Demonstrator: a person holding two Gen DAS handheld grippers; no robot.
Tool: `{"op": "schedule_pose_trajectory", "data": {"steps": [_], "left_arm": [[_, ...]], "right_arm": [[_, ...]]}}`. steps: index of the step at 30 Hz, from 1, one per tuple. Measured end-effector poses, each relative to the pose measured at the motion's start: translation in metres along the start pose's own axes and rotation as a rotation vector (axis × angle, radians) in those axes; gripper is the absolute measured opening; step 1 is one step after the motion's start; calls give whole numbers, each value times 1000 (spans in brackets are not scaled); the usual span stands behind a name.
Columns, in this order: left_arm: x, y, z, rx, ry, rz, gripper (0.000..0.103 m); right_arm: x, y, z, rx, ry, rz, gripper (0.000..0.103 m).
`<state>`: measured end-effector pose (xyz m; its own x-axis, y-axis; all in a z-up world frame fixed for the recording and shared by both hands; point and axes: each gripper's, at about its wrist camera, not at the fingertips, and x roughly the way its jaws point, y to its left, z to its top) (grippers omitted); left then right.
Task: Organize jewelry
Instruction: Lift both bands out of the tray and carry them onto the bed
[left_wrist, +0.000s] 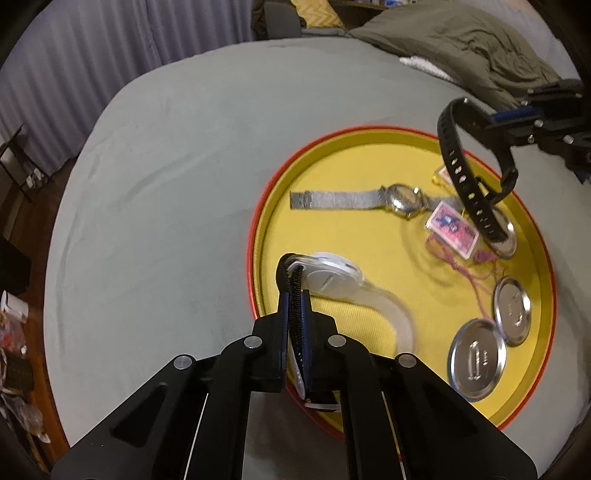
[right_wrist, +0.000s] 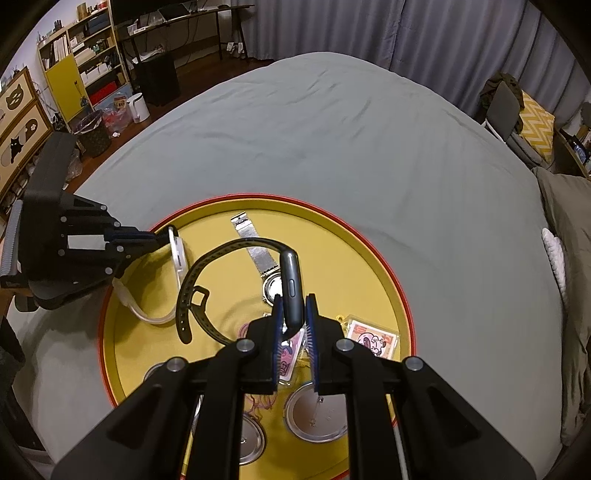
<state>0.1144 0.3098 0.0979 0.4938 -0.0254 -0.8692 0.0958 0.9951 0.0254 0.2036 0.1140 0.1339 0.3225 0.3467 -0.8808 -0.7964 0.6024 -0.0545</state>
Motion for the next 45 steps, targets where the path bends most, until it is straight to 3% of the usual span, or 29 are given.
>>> {"op": "schedule_pose_trajectory", "data": {"steps": [9, 17, 22, 26, 34, 40, 45], "left_arm": [[-47, -16, 21, 45, -114, -8, 5], [-94, -56, 56, 124, -224, -55, 5], [-103, -91, 78, 164, -253, -90, 5], [-101, -130, 94, 182, -268, -146, 5], [-79, -227, 120, 239, -249, -237, 5], [-47, -302, 129, 272, -206, -303, 5], [-10, -345, 116, 277, -149, -318, 5]], "right_arm": [[-17, -12, -4, 32, -28, -23, 12], [-50, -35, -9, 72, -62, -69, 12], [-74, -61, -23, 115, -73, -122, 12], [-91, -89, -47, 175, -73, -170, 12], [-113, -166, -126, 368, -33, -277, 12], [-102, -207, -179, 479, 27, -318, 12], [-81, -224, -219, 552, 83, -319, 12]]}}
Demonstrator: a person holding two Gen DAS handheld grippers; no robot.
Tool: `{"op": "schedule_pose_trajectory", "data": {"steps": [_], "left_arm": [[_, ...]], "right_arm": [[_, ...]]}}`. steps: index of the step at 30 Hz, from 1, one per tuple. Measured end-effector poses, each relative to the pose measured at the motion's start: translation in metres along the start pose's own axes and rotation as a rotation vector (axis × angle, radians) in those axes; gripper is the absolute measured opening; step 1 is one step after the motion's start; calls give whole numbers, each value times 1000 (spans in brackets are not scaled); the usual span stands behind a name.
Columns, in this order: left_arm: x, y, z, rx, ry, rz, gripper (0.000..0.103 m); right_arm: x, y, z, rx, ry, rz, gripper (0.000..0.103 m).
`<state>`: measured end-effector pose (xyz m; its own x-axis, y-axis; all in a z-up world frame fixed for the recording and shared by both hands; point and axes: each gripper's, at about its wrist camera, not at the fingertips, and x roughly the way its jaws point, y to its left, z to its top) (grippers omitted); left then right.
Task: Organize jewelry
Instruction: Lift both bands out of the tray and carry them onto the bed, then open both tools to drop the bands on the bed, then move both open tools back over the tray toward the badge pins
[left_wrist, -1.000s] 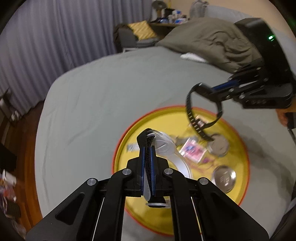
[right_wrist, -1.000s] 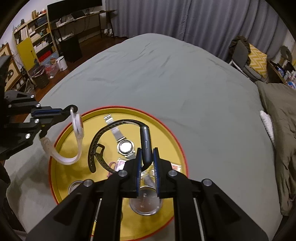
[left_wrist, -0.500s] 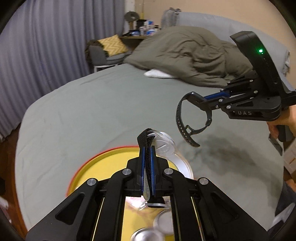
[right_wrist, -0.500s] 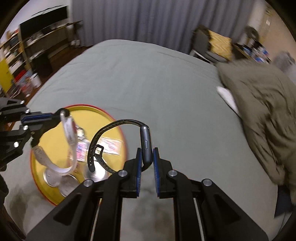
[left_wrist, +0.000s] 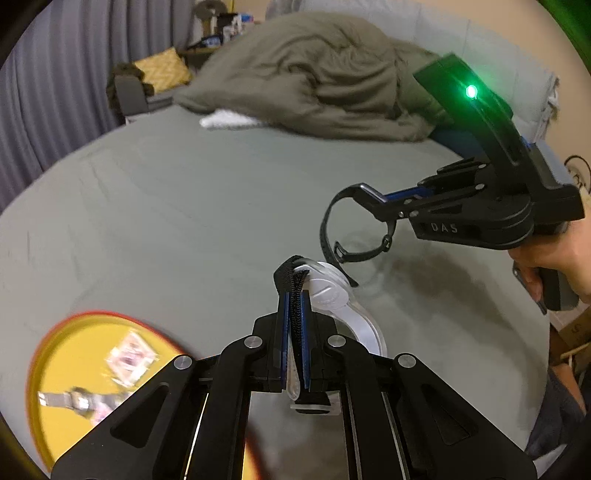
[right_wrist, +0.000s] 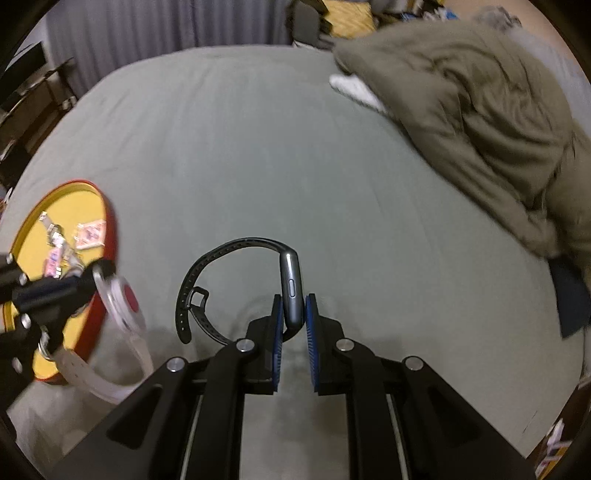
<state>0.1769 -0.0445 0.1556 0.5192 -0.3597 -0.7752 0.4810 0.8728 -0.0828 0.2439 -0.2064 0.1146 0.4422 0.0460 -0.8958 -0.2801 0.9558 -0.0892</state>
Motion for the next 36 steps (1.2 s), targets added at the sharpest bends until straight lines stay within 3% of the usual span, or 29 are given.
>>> {"op": "schedule_pose_trajectory", "data": {"steps": [8, 15, 17, 18, 19, 20, 21, 22, 24, 29, 31, 36], "left_arm": [[66, -11, -46, -16, 174, 79, 5], [71, -8, -53, -8, 176, 80, 6], [71, -9, -54, -14, 176, 83, 7], [70, -9, -56, -21, 175, 86, 12], [71, -8, -59, -28, 173, 83, 24], [69, -8, -60, -38, 166, 72, 35], [65, -7, -60, -55, 142, 59, 56], [59, -5, -61, -63, 114, 59, 62], [55, -6, -56, -77, 88, 52, 64], [35, -6, -44, -71, 20, 90, 86], [26, -3, -40, -80, -1, 94, 95], [3, 3, -34, -71, -22, 66, 97]], "right_arm": [[60, -10, -39, 94, 101, 18, 12], [81, -12, -50, 113, 120, 2, 13], [79, -12, -49, 102, 125, -15, 19], [77, -12, -48, 99, 126, -28, 25], [75, -14, -48, 102, 125, -33, 42], [70, -11, -48, 105, 119, -30, 67], [66, -11, -48, 103, 109, -22, 75], [60, -11, -47, 91, 87, -17, 77], [52, -10, -46, 77, 68, -13, 77], [18, -2, -41, 57, 16, -11, 77], [2, 3, -37, 36, -8, -24, 86], [-24, 14, -17, -5, -59, -32, 88]]}}
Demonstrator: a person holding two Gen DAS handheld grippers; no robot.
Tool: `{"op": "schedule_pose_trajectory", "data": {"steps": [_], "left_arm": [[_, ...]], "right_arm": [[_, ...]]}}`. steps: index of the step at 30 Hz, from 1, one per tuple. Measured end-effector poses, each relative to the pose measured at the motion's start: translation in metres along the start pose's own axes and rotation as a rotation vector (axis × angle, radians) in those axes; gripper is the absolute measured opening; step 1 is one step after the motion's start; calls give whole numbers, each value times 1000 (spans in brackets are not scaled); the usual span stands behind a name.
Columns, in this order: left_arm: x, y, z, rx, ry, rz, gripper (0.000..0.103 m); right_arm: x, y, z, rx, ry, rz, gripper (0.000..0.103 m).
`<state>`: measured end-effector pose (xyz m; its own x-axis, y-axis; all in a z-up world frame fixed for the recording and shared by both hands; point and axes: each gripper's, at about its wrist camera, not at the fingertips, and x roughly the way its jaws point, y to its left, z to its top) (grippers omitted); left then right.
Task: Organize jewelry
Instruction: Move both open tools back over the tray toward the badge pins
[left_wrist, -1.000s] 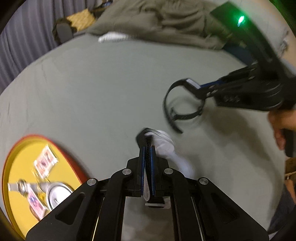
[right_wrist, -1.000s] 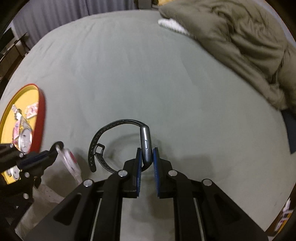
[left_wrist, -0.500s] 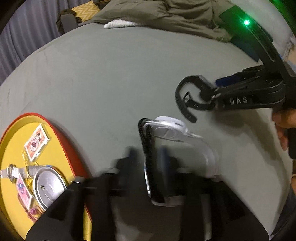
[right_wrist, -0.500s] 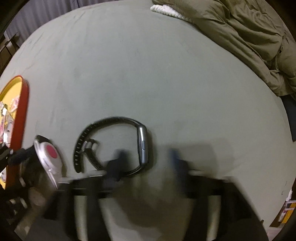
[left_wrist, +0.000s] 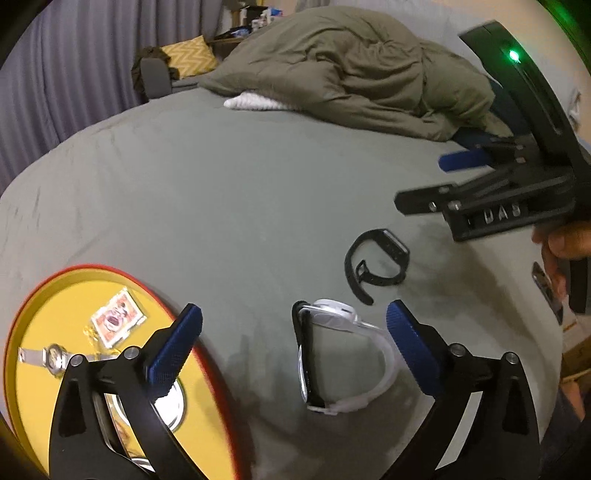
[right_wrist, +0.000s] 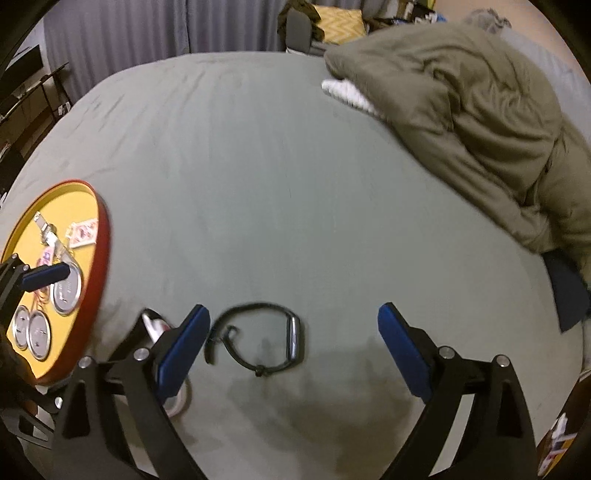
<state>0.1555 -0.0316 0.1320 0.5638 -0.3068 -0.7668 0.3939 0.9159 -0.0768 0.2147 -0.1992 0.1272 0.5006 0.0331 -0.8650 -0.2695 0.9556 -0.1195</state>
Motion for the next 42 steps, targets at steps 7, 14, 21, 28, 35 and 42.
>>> {"op": "schedule_pose_trajectory", "data": {"steps": [7, 14, 21, 28, 35, 42], "left_arm": [[-40, 16, 6, 74, -47, 58, 97], [-85, 68, -15, 94, -51, 92, 97], [-101, 109, -63, 144, 9, 139, 97], [-112, 127, -102, 198, 66, 110, 97], [-103, 141, -137, 196, 137, 83, 97], [-98, 148, -153, 154, 140, 37, 97]], "right_arm": [[-30, 19, 32, -86, -64, 37, 88], [-44, 64, 57, -192, -104, 110, 88], [-36, 122, 64, -274, -106, 201, 88], [-23, 171, 58, -359, -88, 283, 88], [-9, 208, 39, -434, -52, 340, 88], [8, 233, 15, -475, -13, 382, 88]]}}
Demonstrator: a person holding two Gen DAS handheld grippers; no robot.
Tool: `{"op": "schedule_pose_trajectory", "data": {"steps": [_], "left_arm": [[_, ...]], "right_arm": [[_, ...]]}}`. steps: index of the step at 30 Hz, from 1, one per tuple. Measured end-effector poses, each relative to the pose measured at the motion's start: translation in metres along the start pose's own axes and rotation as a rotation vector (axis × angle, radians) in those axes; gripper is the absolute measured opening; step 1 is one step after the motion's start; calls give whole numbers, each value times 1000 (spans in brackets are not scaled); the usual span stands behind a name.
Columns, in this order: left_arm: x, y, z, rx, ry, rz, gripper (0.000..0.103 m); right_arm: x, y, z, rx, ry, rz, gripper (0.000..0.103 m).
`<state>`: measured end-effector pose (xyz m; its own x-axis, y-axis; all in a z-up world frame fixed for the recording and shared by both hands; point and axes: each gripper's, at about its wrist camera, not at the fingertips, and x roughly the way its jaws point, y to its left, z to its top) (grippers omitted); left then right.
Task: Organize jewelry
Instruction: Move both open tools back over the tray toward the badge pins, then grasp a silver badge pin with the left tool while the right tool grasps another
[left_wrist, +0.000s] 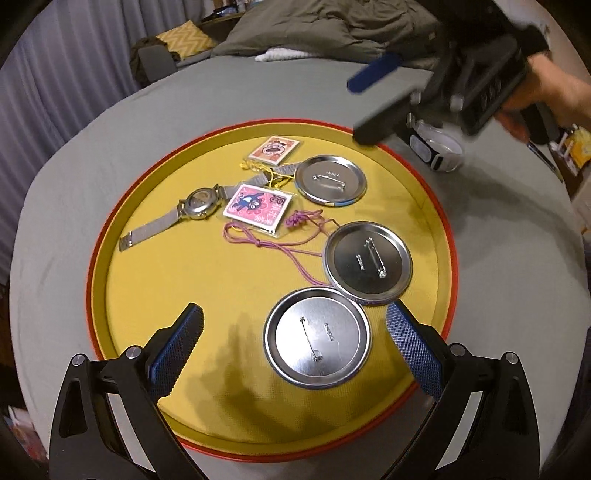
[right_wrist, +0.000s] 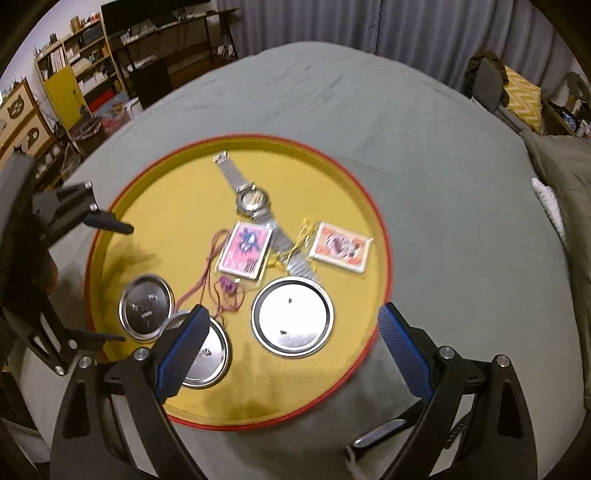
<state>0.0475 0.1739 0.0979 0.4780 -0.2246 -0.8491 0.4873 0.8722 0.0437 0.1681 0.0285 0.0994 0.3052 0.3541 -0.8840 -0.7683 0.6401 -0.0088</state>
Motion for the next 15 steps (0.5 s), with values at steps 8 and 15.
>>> {"op": "schedule_pose_trajectory", "data": {"steps": [8, 15], "left_arm": [[1, 5, -4, -15, 12, -32, 70], [8, -1, -9, 3, 37, -57, 57]], "right_arm": [[20, 6, -7, 18, 29, -12, 86], [31, 3, -12, 54, 56, -19, 71]]}}
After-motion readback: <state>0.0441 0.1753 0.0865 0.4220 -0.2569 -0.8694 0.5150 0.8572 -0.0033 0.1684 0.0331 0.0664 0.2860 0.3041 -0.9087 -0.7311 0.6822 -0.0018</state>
